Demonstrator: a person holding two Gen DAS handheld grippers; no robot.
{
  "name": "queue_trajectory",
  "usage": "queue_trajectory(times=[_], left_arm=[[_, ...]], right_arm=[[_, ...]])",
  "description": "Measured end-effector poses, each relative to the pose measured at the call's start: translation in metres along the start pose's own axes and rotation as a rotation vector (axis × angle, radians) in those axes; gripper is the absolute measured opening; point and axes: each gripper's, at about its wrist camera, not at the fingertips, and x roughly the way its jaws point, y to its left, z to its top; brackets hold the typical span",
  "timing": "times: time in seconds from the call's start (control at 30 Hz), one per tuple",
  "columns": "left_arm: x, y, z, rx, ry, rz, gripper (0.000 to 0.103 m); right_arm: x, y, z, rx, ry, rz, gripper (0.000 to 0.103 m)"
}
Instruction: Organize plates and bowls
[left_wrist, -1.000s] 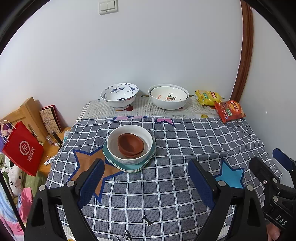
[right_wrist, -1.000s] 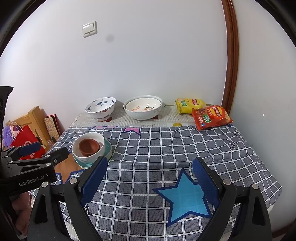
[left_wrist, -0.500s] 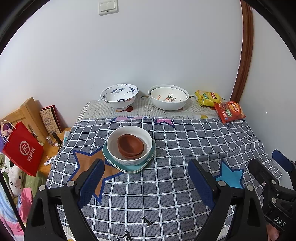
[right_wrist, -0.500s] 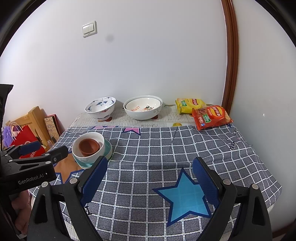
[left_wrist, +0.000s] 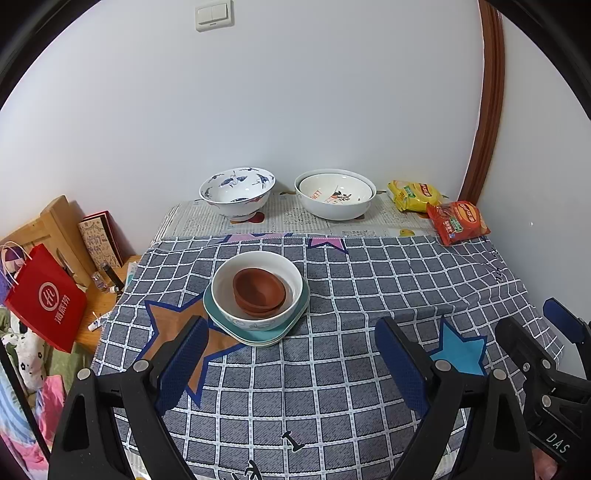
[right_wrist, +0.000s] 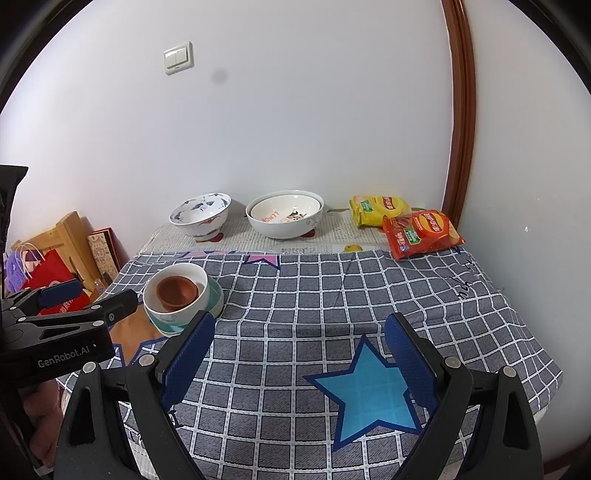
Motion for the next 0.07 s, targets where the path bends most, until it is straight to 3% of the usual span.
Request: queue_trajectory(times=[0.07], left_arm=[[0.0003,0.0001,0.0001,0.001,0.004,-0.003,0.091]], right_arm=[[0.0007,-0.0005,-0.0002,0.001,0.002,0.0,0.092]])
